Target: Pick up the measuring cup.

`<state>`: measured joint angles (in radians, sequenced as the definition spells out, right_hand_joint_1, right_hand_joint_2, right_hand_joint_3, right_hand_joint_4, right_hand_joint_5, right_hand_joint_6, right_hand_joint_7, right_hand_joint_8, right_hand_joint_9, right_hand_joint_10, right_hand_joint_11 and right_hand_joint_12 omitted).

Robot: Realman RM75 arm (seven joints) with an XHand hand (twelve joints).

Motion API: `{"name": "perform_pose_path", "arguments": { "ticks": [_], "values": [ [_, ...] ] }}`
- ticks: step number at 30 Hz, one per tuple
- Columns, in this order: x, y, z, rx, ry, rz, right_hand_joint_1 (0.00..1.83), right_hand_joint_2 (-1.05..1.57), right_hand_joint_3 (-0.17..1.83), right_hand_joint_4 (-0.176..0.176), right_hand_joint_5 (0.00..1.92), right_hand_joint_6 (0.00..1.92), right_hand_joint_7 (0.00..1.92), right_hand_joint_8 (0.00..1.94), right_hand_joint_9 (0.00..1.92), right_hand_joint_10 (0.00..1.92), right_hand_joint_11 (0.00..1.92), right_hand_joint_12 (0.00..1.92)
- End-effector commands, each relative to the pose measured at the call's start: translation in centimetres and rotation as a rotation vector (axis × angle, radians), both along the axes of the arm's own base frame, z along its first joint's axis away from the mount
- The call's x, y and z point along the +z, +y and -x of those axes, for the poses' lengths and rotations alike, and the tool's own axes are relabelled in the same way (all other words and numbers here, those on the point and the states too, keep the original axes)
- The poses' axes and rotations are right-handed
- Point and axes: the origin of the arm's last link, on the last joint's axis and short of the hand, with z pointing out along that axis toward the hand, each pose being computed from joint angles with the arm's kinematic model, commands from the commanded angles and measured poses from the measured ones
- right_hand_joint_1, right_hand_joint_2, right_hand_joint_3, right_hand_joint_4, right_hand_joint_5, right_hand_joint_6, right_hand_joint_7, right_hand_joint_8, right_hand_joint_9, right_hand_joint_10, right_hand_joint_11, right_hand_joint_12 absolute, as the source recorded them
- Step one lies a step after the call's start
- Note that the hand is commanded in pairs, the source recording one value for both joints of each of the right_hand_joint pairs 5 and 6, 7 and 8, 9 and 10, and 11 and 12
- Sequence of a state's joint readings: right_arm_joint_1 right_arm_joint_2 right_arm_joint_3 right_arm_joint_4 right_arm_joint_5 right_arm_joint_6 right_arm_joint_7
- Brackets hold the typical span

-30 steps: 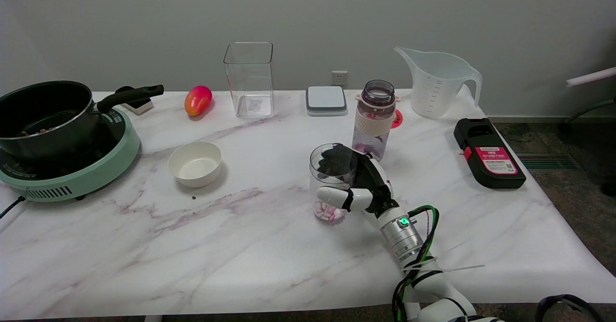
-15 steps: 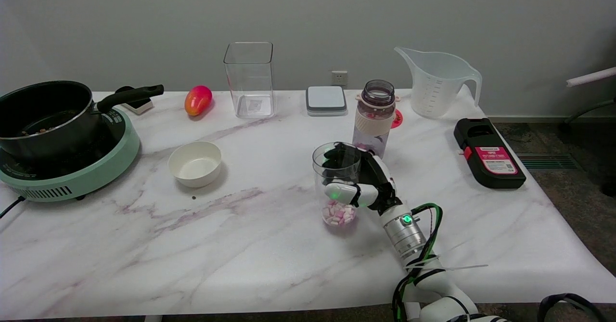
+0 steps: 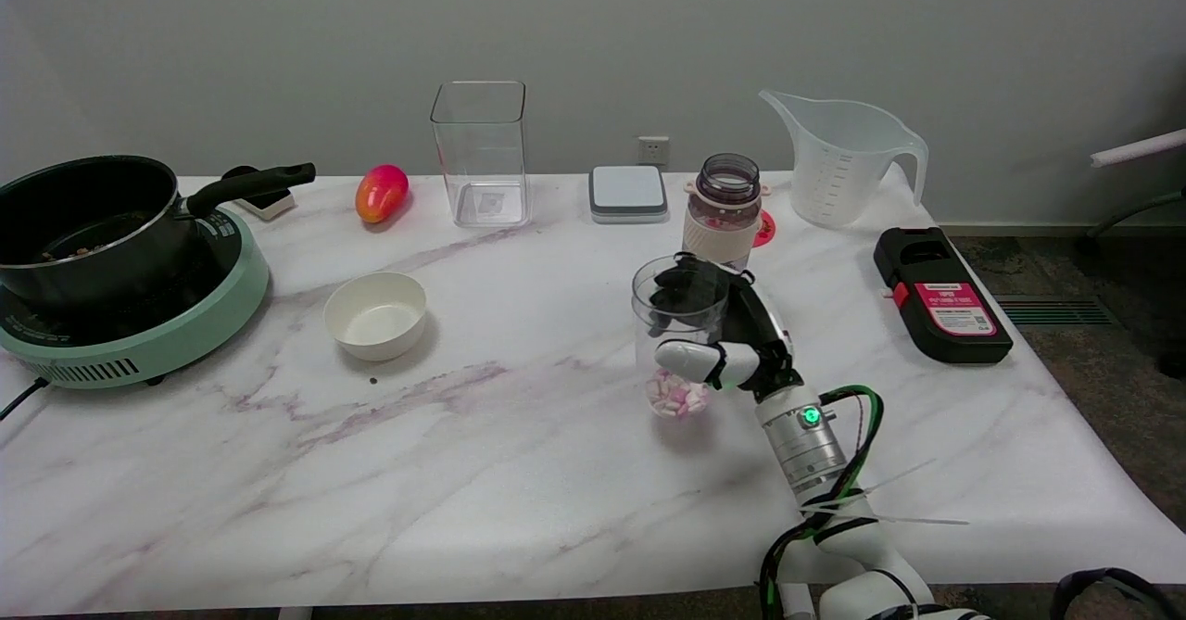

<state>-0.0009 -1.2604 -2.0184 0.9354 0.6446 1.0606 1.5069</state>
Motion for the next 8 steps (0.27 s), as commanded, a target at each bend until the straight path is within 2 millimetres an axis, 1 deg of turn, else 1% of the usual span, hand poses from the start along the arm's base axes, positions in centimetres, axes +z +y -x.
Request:
{"name": "perform_pose_path", "arguments": {
  "ticks": [1, 8],
  "values": [
    [3.5, 3.4, -1.0, 0.085, 0.019, 0.179, 1.17, 1.39, 0.30, 0.000, 1.66, 1.66, 1.65, 1.65, 1.51, 1.51, 1.28, 1.28],
    [6.0, 5.1, -1.6, 0.106, 0.011, 0.287, 1.15, 1.45, 0.29, 0.000, 1.70, 1.70, 1.68, 1.68, 1.56, 1.56, 1.32, 1.32]
  ]
}}
